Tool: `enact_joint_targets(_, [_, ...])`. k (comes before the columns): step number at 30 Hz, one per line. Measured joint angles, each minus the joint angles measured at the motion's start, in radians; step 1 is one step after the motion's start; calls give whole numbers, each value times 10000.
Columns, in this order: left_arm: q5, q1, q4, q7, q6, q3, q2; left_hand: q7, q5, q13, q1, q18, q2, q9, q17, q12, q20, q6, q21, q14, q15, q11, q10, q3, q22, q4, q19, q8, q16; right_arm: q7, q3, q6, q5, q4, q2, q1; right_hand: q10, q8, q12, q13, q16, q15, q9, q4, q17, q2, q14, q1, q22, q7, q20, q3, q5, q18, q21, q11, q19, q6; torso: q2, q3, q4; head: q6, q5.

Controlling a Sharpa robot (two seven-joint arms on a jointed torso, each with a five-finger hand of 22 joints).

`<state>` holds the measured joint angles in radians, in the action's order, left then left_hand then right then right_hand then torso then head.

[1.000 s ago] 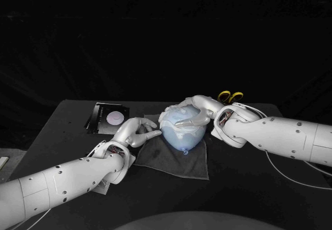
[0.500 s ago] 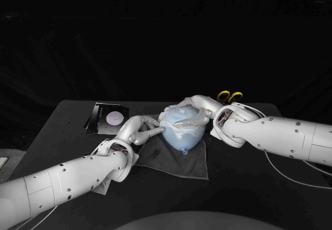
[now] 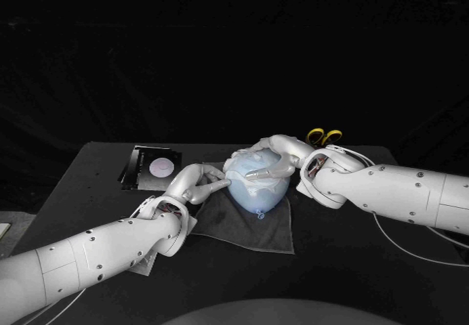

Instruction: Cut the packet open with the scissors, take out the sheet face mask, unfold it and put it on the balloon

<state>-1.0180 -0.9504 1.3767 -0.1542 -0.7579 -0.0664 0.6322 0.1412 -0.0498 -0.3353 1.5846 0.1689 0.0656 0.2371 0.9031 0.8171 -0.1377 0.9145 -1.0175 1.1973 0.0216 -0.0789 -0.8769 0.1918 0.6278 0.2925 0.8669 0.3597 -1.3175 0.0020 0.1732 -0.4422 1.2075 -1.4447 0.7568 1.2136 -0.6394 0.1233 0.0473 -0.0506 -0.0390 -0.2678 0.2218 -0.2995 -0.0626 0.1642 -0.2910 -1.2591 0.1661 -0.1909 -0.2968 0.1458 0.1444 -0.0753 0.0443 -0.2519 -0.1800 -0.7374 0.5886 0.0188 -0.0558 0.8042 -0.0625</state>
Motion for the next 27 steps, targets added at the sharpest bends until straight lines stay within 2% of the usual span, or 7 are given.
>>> enact_joint_targets(5, [14,-1,-7,116,110,1,-11,-90,0,68,726,-3,294,-11,344,-47,60,200,-69,260,-78,87,-146,-246,51,-126,60,78,-191,-1,1,1,0,-2,2,0,0,-1,-1,-8,0,0,-9,0,-1,0,0,0,0,1,0,0,0,0,0,0,0,0,0,0,-2,0,-1])
enact_joint_targets(8, [21,-2,6,160,148,1,-11,-124,0,123,1405,-4,473,-11,655,-134,89,306,-186,471,-143,164,-224,-605,108,-266,89,139,-359,-2,1,1,0,-3,2,0,0,-3,-21,-8,0,0,-9,0,-1,0,0,0,0,1,0,0,0,0,0,0,0,1,0,0,-5,9,-9])
enact_joint_targets(12, [35,-2,33,198,174,2,-11,-159,2,185,1920,-6,504,-16,1169,-222,168,485,-385,793,-210,207,-344,-1001,225,-317,167,230,-622,-2,1,1,0,-7,4,-1,0,-10,-21,-8,0,0,-12,-27,11,0,0,0,1,2,0,-27,0,0,0,0,0,2,0,1,-6,12,-10])
enact_joint_targets(17, [80,-2,70,195,168,2,-14,-138,26,263,2226,-7,334,-14,1489,-349,202,505,-610,970,-211,217,-492,-1525,381,-199,192,282,-764,-4,1,1,0,-12,10,-1,0,-19,-22,-7,0,0,-11,-27,11,0,0,0,1,-3,0,-27,0,0,0,1,0,-4,1,2,-6,26,7])
enact_joint_targets(22, [200,-2,114,96,95,2,-14,-158,65,307,2447,-73,123,-6,1848,-458,367,593,-1002,1227,-216,198,-696,-2274,844,-26,290,281,-911,-7,-1,1,-1,-18,17,-1,1,-38,-22,-6,0,0,-11,-27,11,0,0,0,1,-22,0,-27,1,1,0,1,0,-22,3,4,-10,33,26])
enact_joint_targets(25, [302,-1,142,-20,-6,2,-10,-182,69,317,2286,-74,-147,-6,2185,-475,374,685,-1296,1453,-267,167,-799,-3010,1208,0,489,281,-1076,-8,-1,1,-1,-18,21,-1,1,-40,-22,-4,0,0,-11,-26,10,0,0,0,1,-22,0,-27,1,0,0,1,0,-22,4,4,-10,41,39])
enact_joint_targets(27, [371,-1,152,-102,-78,2,1,-246,59,304,1979,-76,-546,-6,2414,-475,426,751,-1530,1558,-306,202,-869,-3912,1482,4,572,312,-1164,-9,-1,1,-1,-19,22,-1,1,-42,-23,-3,0,0,-11,-27,10,0,0,0,2,-22,0,-26,1,0,0,1,0,-22,4,4,-10,42,42])
